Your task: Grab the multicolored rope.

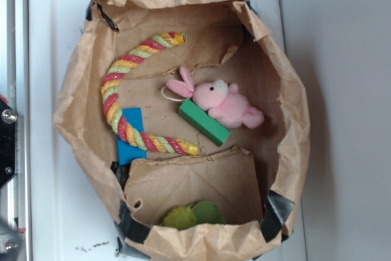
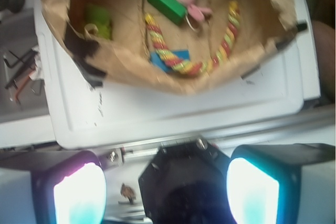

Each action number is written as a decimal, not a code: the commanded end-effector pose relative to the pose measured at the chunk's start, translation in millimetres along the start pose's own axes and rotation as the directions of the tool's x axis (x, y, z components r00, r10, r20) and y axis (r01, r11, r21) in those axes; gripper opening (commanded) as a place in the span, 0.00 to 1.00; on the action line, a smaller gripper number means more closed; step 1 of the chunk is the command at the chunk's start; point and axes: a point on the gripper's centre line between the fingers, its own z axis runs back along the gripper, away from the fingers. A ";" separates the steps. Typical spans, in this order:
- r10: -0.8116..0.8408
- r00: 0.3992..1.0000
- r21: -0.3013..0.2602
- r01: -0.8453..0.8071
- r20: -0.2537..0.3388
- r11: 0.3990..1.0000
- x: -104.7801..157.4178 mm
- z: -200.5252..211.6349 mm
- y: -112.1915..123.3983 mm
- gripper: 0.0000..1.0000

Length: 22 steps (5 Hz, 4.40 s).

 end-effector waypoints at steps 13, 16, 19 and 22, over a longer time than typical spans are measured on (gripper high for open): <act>0.494 0.844 -0.009 -0.503 0.210 0.864 103.2 -76.4 66.7 1.00; 0.489 0.840 -0.004 -0.502 0.237 0.865 100.7 -105.3 82.3 1.00; 0.505 0.831 0.058 -0.530 0.235 0.846 98.6 -125.5 102.4 1.00; 0.495 0.833 0.152 -0.538 0.246 0.829 86.9 -146.1 123.5 1.00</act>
